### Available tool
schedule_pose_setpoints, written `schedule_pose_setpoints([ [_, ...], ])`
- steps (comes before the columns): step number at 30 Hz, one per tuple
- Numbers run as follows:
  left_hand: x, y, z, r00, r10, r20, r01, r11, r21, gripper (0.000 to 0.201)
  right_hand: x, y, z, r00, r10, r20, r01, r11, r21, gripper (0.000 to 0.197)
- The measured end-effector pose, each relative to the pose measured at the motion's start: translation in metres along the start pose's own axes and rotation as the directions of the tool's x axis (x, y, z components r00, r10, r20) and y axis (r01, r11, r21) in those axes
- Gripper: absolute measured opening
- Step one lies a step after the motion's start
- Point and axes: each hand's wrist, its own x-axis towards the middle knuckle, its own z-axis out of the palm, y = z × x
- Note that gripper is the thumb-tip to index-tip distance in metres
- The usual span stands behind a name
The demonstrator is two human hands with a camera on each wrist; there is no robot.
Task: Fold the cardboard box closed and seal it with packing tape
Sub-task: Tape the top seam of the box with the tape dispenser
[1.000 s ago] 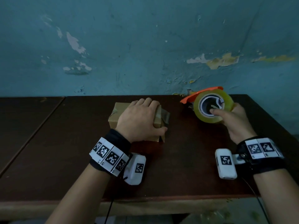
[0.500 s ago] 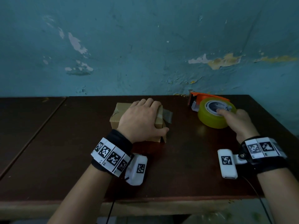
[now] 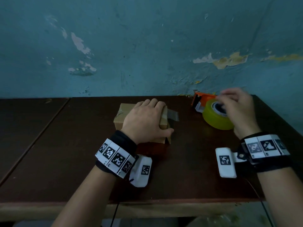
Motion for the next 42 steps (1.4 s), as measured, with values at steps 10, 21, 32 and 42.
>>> schedule_pose_setpoints([
  [10, -0.002, 0.001, 0.001, 0.999, 0.004, -0.032, -0.003, 1.000, 0.016, 0.085, -0.036, -0.005, 0.064, 0.726, 0.197, 0.659, -0.314, 0.947, 0.063, 0.052],
  [21, -0.002, -0.001, 0.000, 1.000, 0.005, -0.020, -0.005, 1.000, -0.014, 0.083, -0.038, 0.007, 0.074, 0.771, 0.134, 0.623, -0.340, 0.913, 0.224, 0.018],
  [32, -0.003, 0.000, 0.003, 0.999, 0.014, -0.034, -0.014, 1.000, -0.011, 0.078, -0.046, 0.011, 0.093, 0.770, 0.180, 0.612, -0.356, 0.917, 0.178, 0.024],
  [42, -0.004, -0.001, 0.004, 0.999, 0.031, -0.033, -0.031, 1.000, -0.004, 0.082, -0.045, 0.011, 0.093, 0.747, 0.193, 0.636, -0.327, 0.940, 0.098, 0.026],
])
